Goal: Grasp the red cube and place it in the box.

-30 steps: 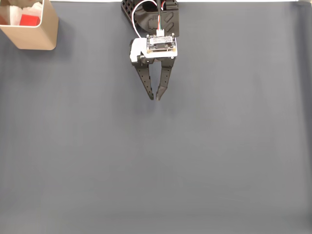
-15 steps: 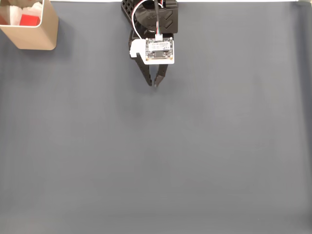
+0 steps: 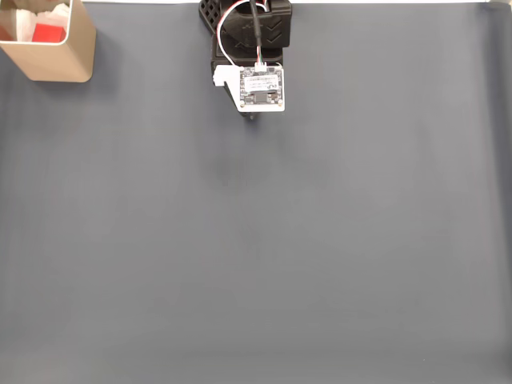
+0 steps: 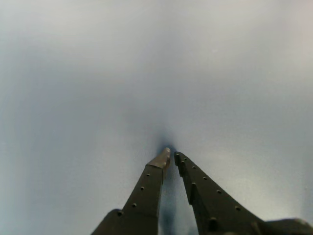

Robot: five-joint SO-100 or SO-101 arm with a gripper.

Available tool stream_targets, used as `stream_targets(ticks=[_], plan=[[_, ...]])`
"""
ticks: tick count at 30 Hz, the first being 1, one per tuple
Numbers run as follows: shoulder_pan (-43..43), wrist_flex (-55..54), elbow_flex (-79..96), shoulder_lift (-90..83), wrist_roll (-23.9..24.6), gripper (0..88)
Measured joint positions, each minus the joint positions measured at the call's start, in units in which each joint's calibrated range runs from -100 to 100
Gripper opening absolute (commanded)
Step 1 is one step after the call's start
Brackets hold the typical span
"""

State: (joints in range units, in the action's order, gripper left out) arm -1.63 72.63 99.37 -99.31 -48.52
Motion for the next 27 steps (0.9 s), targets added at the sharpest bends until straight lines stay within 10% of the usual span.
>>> stream_targets(ticks=[27], plan=[[0.0, 1.7, 0.0, -0.7, 0.7, 0.2]])
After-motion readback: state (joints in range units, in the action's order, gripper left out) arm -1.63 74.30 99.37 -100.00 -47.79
